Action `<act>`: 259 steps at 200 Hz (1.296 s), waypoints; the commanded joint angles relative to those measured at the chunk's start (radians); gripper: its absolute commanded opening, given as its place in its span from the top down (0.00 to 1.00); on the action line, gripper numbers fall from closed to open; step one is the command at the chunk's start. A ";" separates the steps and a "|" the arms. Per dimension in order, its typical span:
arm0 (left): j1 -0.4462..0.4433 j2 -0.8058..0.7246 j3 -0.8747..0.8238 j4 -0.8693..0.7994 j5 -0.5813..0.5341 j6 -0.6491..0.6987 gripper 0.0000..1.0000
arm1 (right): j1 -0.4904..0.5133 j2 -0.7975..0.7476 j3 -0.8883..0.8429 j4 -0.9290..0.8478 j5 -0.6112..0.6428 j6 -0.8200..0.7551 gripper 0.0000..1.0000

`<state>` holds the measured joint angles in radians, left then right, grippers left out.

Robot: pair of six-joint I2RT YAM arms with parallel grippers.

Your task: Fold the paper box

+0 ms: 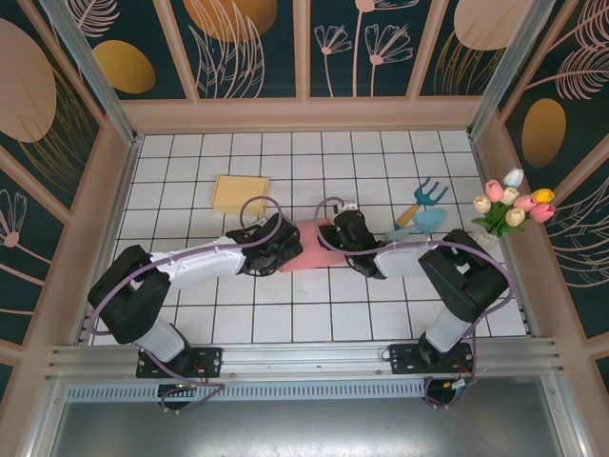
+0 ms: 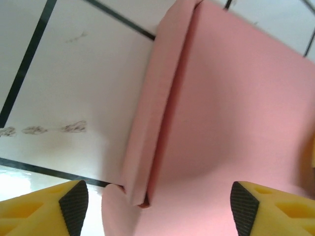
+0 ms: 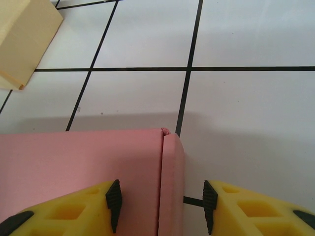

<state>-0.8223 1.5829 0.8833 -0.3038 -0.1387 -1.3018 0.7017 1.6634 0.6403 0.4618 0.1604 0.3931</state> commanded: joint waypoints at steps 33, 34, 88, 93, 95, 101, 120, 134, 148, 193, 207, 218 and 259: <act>-0.007 -0.003 -0.044 0.087 0.049 -0.015 0.18 | -0.001 -0.037 -0.097 -0.027 -0.141 0.053 0.49; -0.006 -0.003 -0.044 0.087 0.049 -0.015 0.18 | -0.001 -0.039 -0.098 -0.027 -0.141 0.054 0.49; -0.039 -0.026 -0.040 0.091 0.067 -0.080 0.19 | 0.004 -0.106 -0.152 0.033 -0.198 0.134 0.50; -0.041 -0.029 -0.040 0.091 0.067 -0.086 0.19 | 0.005 -0.109 -0.155 0.038 -0.197 0.138 0.50; -0.042 -0.030 -0.040 0.090 0.067 -0.089 0.19 | 0.007 -0.109 -0.156 0.039 -0.196 0.140 0.51; -0.044 -0.033 -0.040 0.092 0.068 -0.094 0.20 | 0.009 -0.113 -0.159 0.042 -0.194 0.144 0.51; -0.050 -0.037 -0.039 0.094 0.079 -0.110 0.21 | 0.016 -0.111 -0.163 0.048 -0.186 0.154 0.51; -0.056 -0.042 -0.035 0.094 0.088 -0.121 0.22 | 0.020 -0.104 -0.163 0.058 -0.188 0.163 0.51; -0.060 -0.049 -0.032 0.092 0.090 -0.134 0.23 | 0.026 -0.097 -0.163 0.068 -0.185 0.172 0.51; -0.063 -0.083 -0.031 0.072 0.068 -0.154 0.24 | 0.050 -0.083 -0.170 0.100 -0.155 0.202 0.52; -0.063 -0.092 -0.029 0.048 0.026 -0.155 0.24 | 0.058 -0.099 -0.179 0.101 -0.150 0.207 0.52; -0.063 -0.096 -0.026 0.027 -0.007 -0.156 0.23 | 0.063 -0.116 -0.182 0.095 -0.151 0.207 0.52; -0.062 -0.075 -0.009 -0.006 -0.059 -0.143 0.20 | 0.076 -0.171 -0.206 0.084 -0.129 0.207 0.51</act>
<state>-0.8772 1.5097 0.8490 -0.3035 -0.1432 -1.4384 0.7563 1.5387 0.4614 0.5644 0.0372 0.5861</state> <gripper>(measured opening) 0.794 0.492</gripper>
